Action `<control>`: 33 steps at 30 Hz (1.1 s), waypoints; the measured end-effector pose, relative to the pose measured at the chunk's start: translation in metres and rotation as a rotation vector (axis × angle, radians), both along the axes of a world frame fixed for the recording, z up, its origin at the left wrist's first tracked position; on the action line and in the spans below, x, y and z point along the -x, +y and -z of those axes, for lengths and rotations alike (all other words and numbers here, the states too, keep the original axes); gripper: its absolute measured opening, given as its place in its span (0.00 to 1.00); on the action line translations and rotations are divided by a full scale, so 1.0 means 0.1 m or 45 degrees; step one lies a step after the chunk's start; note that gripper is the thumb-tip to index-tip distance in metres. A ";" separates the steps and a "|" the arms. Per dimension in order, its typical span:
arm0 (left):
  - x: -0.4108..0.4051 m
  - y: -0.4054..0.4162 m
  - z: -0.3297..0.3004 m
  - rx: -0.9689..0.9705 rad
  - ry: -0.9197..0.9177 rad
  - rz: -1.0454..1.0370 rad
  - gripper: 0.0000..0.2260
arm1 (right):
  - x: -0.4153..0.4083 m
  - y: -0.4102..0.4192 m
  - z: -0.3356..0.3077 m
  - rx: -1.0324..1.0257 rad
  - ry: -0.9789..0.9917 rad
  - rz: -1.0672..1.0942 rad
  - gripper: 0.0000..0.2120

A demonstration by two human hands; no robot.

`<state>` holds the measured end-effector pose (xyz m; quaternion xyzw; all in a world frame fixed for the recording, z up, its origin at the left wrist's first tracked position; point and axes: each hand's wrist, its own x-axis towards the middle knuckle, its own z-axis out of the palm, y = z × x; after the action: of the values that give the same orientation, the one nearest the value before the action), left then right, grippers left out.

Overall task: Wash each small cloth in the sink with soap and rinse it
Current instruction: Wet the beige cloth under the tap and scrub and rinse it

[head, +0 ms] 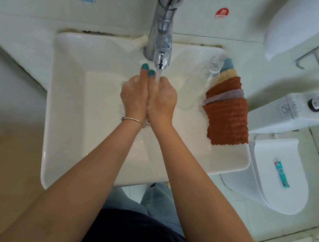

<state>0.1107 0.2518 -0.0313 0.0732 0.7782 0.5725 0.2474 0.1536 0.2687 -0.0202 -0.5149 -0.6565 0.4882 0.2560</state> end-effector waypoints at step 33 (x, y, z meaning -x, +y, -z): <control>-0.09 -0.42 0.00 -0.174 -0.109 0.577 0.08 | -0.54 -0.07 0.06 0.012 0.300 0.042 0.10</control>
<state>0.1200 0.2094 -0.0318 0.2382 0.6902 0.5562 0.3968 0.2076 0.2619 -0.0261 -0.4657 -0.6110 0.5443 0.3369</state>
